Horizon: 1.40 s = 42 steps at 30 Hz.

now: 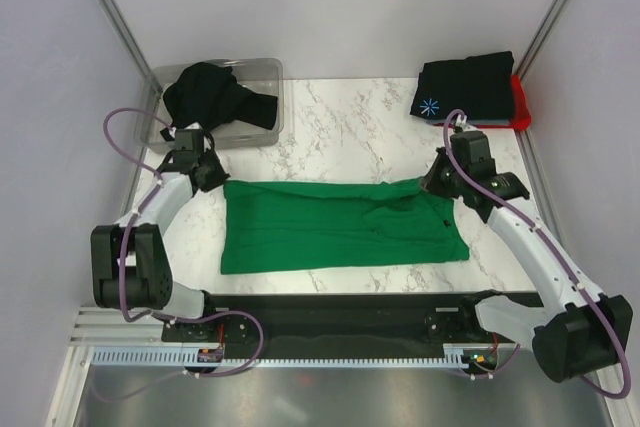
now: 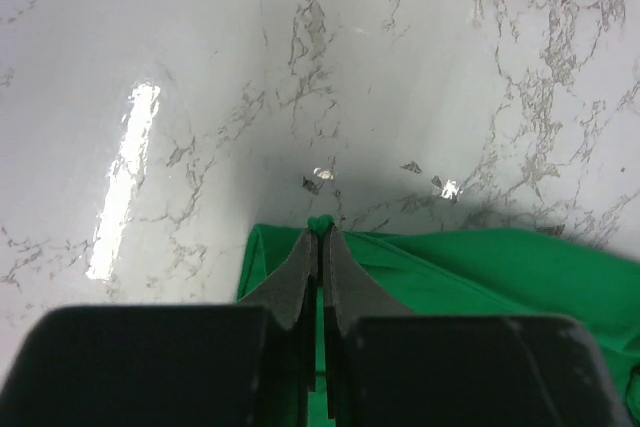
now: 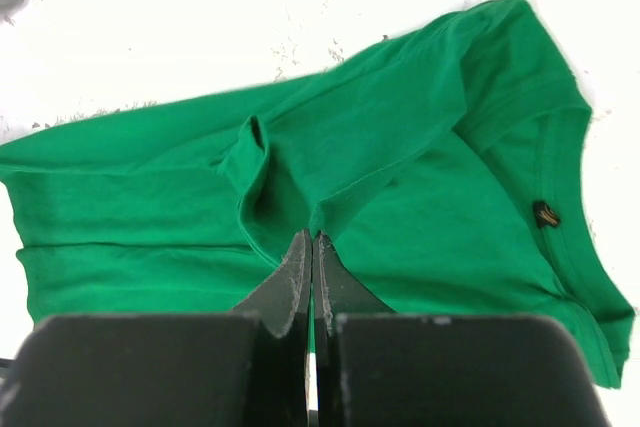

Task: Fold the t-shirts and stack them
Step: Fold the tshirt

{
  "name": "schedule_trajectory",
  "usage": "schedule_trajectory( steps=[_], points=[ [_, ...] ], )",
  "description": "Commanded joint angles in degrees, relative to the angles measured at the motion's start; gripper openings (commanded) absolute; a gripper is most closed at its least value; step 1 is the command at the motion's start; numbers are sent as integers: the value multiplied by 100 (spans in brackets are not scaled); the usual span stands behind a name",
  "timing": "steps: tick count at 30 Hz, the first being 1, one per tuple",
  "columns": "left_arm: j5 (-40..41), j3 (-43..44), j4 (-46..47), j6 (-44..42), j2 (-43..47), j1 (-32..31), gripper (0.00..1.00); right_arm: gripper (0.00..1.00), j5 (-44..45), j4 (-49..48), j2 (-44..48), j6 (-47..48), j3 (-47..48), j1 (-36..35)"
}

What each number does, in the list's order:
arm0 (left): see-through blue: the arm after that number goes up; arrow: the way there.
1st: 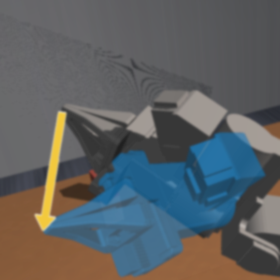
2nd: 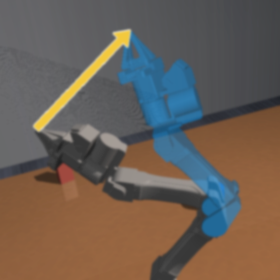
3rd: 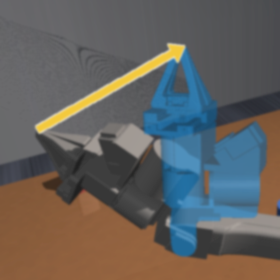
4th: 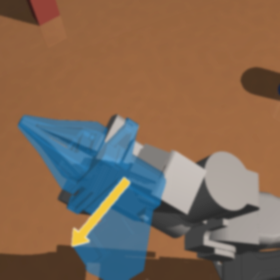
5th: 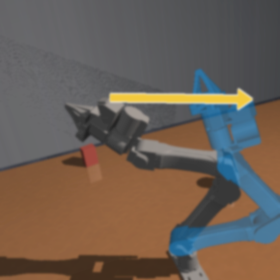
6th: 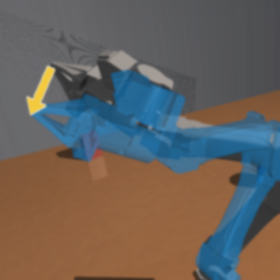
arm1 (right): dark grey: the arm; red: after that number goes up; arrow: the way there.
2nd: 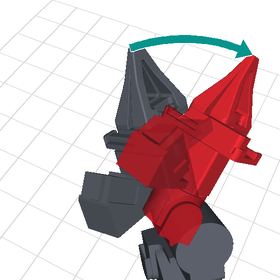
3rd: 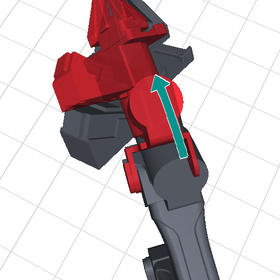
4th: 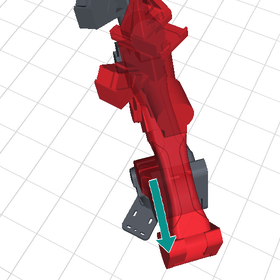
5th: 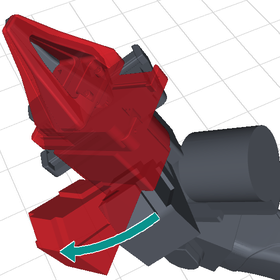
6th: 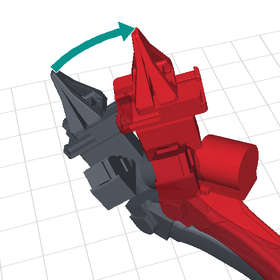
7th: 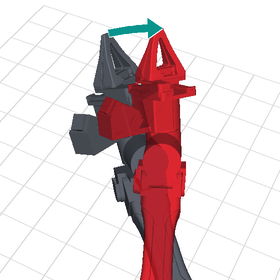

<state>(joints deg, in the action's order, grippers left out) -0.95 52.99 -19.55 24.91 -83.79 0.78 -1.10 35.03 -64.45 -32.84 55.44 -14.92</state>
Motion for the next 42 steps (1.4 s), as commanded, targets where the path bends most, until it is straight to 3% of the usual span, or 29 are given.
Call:
schedule_trajectory(
  steps=[1, 19, 28, 30, 31, 33, 34, 35, 37, 42],
  points=[
    [244, -192, 180, 137, 494, -7, 2, 0, 242, 180, 353, -56, -86, -29],
    [491, -1124, 294, 278, 1549, -288, 4, 0, 515, 865, 1504, -82, -455, -29],
    [525, -1581, 145, 392, 2005, -280, 7, 0, 453, 1103, 2513, -442, -1333, -20],
    [683, -1871, 153, 716, 2243, -280, 13, 1, 453, 1138, 2822, -758, -1588, -29],
    [745, -1950, 162, 831, 2540, -280, 23, 4, 488, 1173, 3119, -881, -1667, -20],
    [824, -2170, 171, 989, 2866, -280, 58, 32, 628, 1269, 3393, -1161, -1817, -20],
    [903, -2266, 127, 1112, 3016, -280, 82, 45, 681, 1366, 3577, -1233, -1844, -20],
    [930, -2302, 101, 1130, 3331, -280, 89, 72, 725, 1410, 3640, -1294, -1870, -29],
    [956, -2372, 48, 1148, 3623, -280, 99, 77, 901, 1515, 3685, -1391, -1818, -29],
    [694, -2346, 179, 885, 4090, -280, 97, 77, 727, 1236, 3483, -1357, -1764, -20]
  ],
)
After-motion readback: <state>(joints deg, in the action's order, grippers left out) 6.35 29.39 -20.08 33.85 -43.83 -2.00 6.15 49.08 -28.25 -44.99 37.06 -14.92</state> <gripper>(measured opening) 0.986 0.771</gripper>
